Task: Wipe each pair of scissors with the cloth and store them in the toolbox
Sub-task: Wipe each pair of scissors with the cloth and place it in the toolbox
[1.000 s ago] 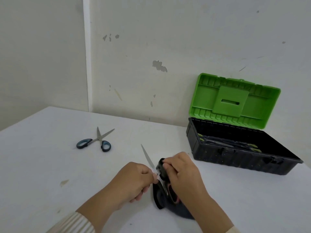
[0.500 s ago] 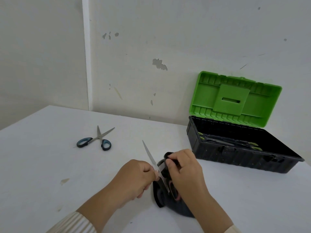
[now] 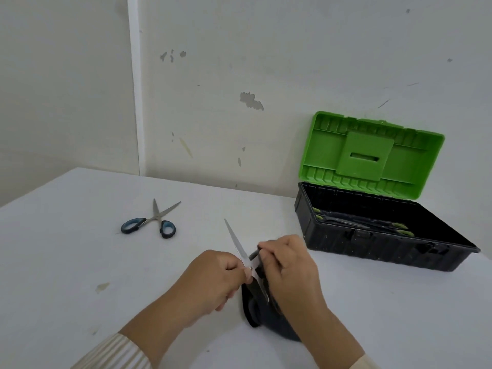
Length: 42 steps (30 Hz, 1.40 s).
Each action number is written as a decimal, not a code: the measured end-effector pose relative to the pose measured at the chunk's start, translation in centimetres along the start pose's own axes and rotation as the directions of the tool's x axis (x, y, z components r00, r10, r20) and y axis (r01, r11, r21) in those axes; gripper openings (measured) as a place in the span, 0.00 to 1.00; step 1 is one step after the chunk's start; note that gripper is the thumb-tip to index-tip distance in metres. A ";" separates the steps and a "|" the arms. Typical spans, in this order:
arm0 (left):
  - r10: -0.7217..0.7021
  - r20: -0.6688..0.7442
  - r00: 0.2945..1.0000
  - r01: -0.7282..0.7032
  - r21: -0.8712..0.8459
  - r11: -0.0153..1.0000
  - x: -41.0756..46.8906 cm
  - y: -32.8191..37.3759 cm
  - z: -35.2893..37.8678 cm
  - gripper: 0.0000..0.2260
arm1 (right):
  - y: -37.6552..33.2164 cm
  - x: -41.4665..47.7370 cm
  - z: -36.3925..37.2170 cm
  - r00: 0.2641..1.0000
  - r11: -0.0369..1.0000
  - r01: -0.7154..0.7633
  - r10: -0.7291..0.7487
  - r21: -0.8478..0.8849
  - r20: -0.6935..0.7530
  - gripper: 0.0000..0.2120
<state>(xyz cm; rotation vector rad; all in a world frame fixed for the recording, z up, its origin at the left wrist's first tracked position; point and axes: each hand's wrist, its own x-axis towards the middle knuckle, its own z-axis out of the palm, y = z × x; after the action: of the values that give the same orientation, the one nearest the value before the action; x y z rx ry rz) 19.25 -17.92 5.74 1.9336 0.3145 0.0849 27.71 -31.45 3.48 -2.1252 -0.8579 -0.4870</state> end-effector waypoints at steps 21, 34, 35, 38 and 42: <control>-0.059 0.040 0.997 0.059 -0.012 0.998 0.0 -0.2 -0.2 0.13 | 0.8 0.0 -0.5 0.999 0.998 -0.047 0.047 0.045 -0.002 0.06; -0.216 0.024 0.976 0.201 -0.479 0.854 0.7 -0.5 -0.8 0.08 | -0.2 0.1 -3.0 0.924 0.966 -0.216 0.155 0.142 0.351 0.14; -0.256 0.043 0.966 0.235 -0.562 0.793 0.9 -0.5 -1.0 0.07 | 0.0 0.1 -3.0 0.924 0.956 -0.248 0.185 0.155 0.334 0.15; -0.313 0.130 0.941 0.277 -0.827 0.490 1.4 -0.9 -1.3 0.04 | 0.2 0.2 -2.7 0.919 0.929 -0.324 0.264 0.179 0.293 0.16; -0.275 0.116 0.954 0.215 -0.906 0.364 1.5 -1.1 0.7 0.05 | -0.2 0.0 -2.0 0.940 0.952 -0.274 0.235 0.139 0.247 0.17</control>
<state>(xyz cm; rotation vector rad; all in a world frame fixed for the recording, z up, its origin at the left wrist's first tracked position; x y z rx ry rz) 20.69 -17.76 4.34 0.7276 0.4691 0.0869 27.48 -32.95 4.83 -2.1175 -0.7044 -0.0323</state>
